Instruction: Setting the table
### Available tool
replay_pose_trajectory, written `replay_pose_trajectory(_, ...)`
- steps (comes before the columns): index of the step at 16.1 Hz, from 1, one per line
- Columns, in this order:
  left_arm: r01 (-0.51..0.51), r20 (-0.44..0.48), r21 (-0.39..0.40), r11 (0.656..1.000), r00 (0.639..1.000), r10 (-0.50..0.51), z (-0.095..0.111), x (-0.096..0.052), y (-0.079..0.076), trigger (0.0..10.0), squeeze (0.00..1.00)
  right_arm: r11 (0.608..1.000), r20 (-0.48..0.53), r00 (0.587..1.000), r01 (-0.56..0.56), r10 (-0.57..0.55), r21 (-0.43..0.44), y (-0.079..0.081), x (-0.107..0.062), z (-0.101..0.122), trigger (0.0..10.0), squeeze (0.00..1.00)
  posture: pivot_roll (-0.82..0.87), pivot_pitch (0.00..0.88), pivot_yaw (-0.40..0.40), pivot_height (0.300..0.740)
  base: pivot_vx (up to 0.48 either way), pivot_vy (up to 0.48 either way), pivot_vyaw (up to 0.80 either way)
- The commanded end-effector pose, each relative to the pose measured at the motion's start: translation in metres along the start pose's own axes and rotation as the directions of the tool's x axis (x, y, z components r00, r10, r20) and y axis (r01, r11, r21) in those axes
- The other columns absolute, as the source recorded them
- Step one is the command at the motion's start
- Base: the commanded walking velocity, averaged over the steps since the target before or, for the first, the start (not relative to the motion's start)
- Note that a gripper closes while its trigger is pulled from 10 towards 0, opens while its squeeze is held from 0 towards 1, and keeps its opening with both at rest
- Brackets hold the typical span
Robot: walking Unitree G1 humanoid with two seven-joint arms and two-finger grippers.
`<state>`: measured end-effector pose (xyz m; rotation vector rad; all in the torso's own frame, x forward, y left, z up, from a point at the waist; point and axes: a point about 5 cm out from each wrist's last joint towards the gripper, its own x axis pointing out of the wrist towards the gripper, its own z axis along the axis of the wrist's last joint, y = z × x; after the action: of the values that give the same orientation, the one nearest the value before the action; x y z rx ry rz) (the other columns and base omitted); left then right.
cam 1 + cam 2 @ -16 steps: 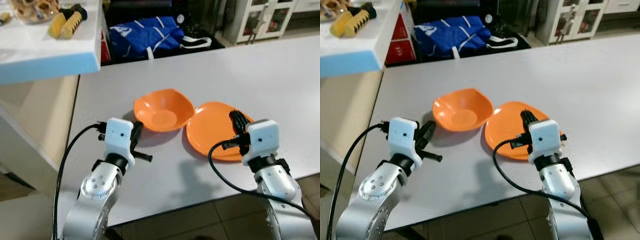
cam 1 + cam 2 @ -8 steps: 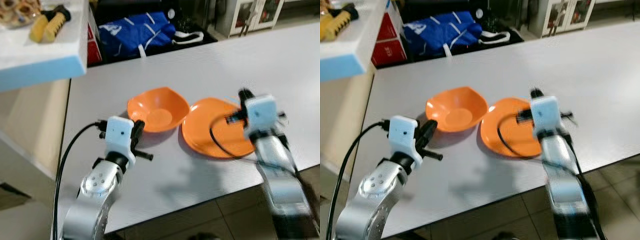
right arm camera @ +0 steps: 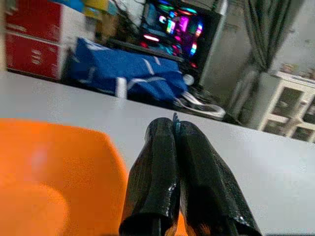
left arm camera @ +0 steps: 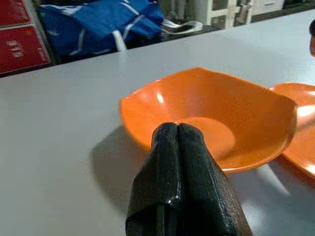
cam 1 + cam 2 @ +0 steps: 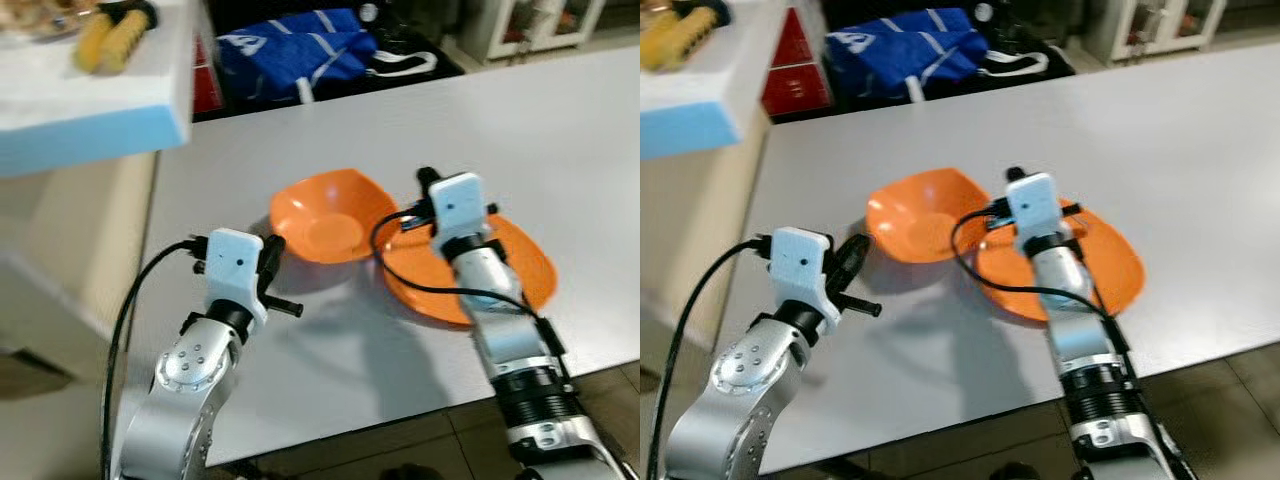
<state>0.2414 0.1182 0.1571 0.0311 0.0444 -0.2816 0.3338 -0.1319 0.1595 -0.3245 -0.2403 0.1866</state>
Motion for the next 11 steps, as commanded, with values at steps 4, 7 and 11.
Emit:
replay_pose_trajectory(4, -0.015, -0.003, 0.003, 1.000, 1.000, 0.015, 0.001, -0.002, 0.004, 10.0, 0.00, 0.999, 0.004, 0.999, -0.032, 0.032, 0.029, 0.013, -0.001, -0.005, 10.0, 0.00, -0.17, 0.085, 0.108, 0.740, 0.000, 0.000, 0.00)
replay_pose_trajectory(7, -0.011, -0.005, 0.003, 1.000, 1.000, 0.011, 0.001, -0.001, 0.004, 10.0, 0.00, 0.999, -0.013, 0.999, -0.032, 0.033, 0.017, 0.016, -0.004, -0.011, 10.0, 0.00, -0.17, 0.083, 0.112, 0.740, 0.000, 0.000, 0.00)
replay_pose_trajectory(11, -0.007, -0.003, 0.003, 1.000, 1.000, 0.008, 0.001, -0.001, 0.004, 10.0, 0.00, 0.999, -0.032, 0.999, -0.035, 0.035, 0.013, 0.019, -0.008, -0.018, 10.0, 0.00, -0.17, 0.076, 0.113, 0.740, 0.000, 0.000, 0.00)
